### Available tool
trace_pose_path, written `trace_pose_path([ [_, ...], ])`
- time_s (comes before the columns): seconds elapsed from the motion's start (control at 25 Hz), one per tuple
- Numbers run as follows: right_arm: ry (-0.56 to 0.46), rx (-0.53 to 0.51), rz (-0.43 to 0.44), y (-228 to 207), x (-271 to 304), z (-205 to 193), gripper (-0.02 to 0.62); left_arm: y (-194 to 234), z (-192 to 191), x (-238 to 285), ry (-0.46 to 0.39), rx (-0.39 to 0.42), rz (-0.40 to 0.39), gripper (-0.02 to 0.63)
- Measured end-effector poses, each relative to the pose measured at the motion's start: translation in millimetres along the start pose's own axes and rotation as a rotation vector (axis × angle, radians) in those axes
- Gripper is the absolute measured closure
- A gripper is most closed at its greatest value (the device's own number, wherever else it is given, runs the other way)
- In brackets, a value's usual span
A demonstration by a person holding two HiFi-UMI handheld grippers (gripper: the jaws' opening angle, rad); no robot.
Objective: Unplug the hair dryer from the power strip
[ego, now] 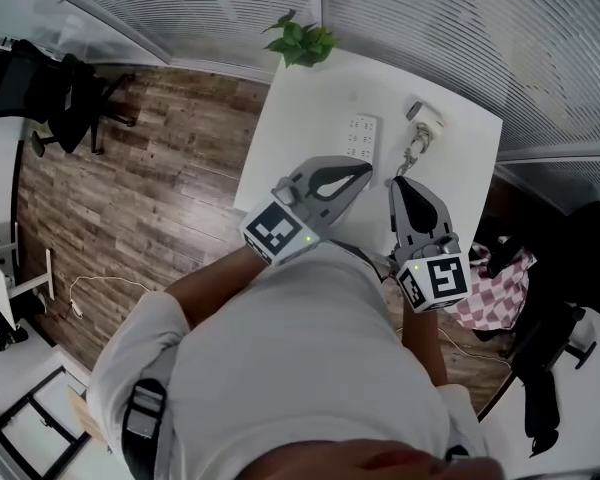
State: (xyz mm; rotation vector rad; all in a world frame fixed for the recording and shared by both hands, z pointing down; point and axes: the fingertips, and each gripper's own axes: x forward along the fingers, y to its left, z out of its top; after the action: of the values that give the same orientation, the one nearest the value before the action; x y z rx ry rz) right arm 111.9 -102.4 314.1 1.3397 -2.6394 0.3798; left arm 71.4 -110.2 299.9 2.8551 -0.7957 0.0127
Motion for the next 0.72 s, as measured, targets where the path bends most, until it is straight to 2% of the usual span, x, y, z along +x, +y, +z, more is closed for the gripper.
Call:
trace_pose_path([
  [0.72, -0.01, -0.008, 0.005, 4.0, -1.4, 6.5, 0.563, -6.1, 6.3, -0.4, -0.01, -0.001, 0.0, 0.585],
])
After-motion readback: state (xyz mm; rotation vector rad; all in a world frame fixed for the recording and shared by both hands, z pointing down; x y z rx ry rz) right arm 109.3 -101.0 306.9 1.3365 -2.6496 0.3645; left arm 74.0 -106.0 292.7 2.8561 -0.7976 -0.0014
